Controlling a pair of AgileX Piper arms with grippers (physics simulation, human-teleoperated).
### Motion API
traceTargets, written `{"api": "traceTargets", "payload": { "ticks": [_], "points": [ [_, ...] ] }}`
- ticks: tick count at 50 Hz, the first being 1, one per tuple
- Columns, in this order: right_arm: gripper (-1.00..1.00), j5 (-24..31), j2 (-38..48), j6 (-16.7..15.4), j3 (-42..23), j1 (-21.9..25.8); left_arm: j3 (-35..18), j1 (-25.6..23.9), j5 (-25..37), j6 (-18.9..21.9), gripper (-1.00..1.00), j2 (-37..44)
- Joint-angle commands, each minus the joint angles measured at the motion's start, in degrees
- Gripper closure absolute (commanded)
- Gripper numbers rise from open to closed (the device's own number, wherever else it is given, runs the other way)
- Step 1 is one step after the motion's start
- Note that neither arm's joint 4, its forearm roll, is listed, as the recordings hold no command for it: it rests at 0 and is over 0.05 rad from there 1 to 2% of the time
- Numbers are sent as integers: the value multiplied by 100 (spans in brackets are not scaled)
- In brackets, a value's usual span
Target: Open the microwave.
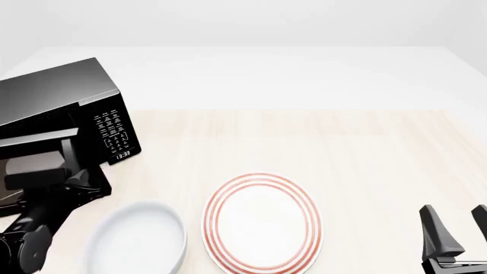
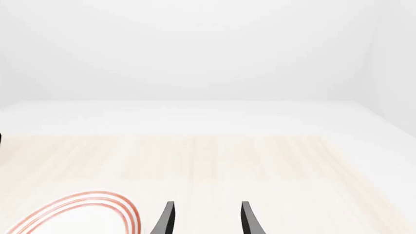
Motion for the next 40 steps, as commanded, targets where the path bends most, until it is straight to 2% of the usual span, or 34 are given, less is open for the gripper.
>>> {"api": "traceTargets", "payload": {
  "ticks": [1,40],
  "points": [
    [-100,0,1,0,0,0,-273,-373,-398,-205,100,-556],
    [-100,0,0,0,0,0,258,-539,-430,-237,100,-1084]
  ]
}}
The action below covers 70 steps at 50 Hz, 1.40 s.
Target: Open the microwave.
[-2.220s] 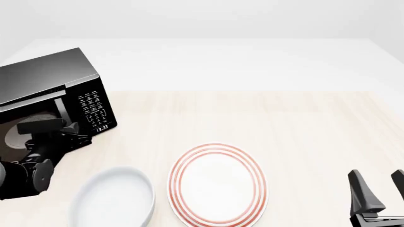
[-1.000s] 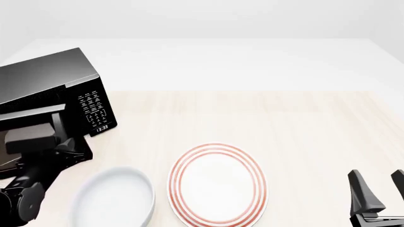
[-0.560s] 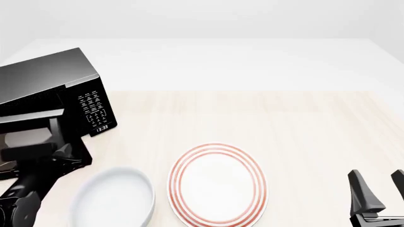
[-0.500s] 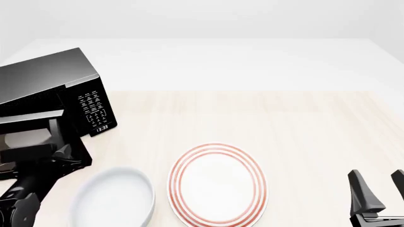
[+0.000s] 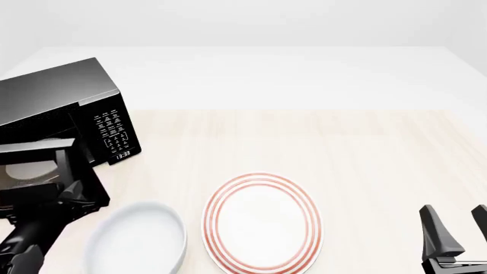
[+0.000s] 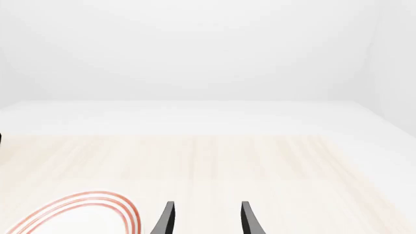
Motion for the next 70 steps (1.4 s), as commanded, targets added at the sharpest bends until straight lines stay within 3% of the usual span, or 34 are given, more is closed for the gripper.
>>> {"api": "traceTargets", "payload": {
  "ticks": [1,34,35,55,70],
  "points": [
    [-100,0,-1,1,0,0,-320,-498,-471,-288,100,-428],
    [-100,0,0,-1,0,0,-282,-441,-484,-402,100,-492],
    [-100,0,0,0,0,-1,-272,-392,-462,-386,-100,-530],
    [-100,0,-1,0,0,0,-135,-59,-533,-314,-100,-460],
    [-100,0,0,0,0,0,-157,-133,-46,-272,-100,-1050]
  ]
}}
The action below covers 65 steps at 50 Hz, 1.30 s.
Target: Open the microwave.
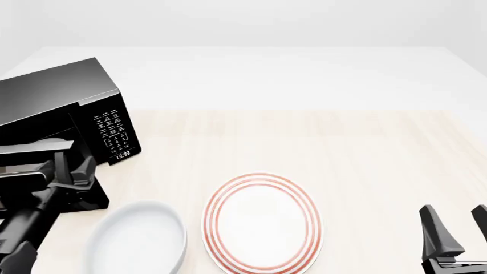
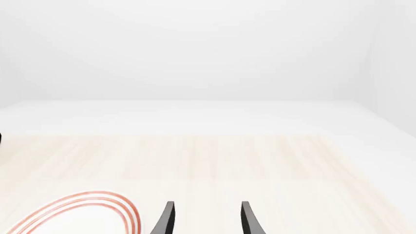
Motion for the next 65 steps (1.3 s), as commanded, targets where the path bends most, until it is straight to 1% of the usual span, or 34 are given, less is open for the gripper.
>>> {"api": "traceTargets", "payload": {
  "ticks": [1,19,20,25,26,35,42,48,52,55,59,61,62,65],
  "points": [
    [-100,0,1,-1,0,0,-1,-41,290,20,-100,-394],
    [-100,0,0,0,0,-1,143,-81,1114,106,-100,-1617],
    [-100,0,0,-1,0,0,154,-90,1232,112,-100,-1758],
    [-100,0,1,0,0,1,156,-102,1395,103,-100,-1982],
    [-100,0,-1,0,0,0,136,-122,1559,120,-100,-2150],
    [-100,0,1,1,0,0,14,-135,2131,227,-100,-2666],
    [-100,0,1,-1,0,0,-170,-141,2708,358,-100,-3132],
    [-100,0,1,0,0,1,-293,-160,2919,442,-100,-3274],
    [-100,0,1,0,0,0,-406,-150,3233,447,-100,-3527],
    [-100,0,1,0,0,0,-460,-173,3283,472,-100,-3548],
    [-100,0,0,-1,0,0,-592,-184,3557,512,-100,-3731],
    [-100,0,1,0,0,1,-643,-188,3608,593,-100,-3741],
    [-100,0,1,0,0,0,-679,-189,3570,568,-100,-3669],
    [-100,0,1,-1,0,0,-771,-175,3719,587,-100,-3754]
  ]
}}
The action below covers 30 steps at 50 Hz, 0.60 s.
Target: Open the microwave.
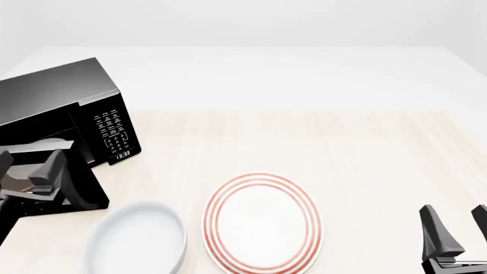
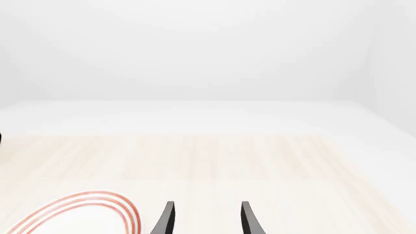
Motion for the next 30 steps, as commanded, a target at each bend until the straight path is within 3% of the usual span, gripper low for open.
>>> {"api": "traceTargets", "payload": {
  "ticks": [1,6,10,12,14,17,30],
  "points": [
    [-100,0,0,0,0,-1,-321,-4,518,116,-100,-295],
    [-100,0,-1,1,0,0,-179,5,442,172,-100,-388],
    [-100,0,-1,0,0,1,-717,12,1087,225,-100,-567],
    [-100,0,-1,0,0,1,-531,3,883,273,-100,-576],
    [-100,25,-10,-3,-14,-22,-845,-6,1152,321,-100,-577],
    [-100,26,-10,0,-15,-22,-611,-17,919,342,-100,-614],
    [-100,22,-12,1,-9,-23,-983,-23,1056,495,-100,-481]
  ]
}}
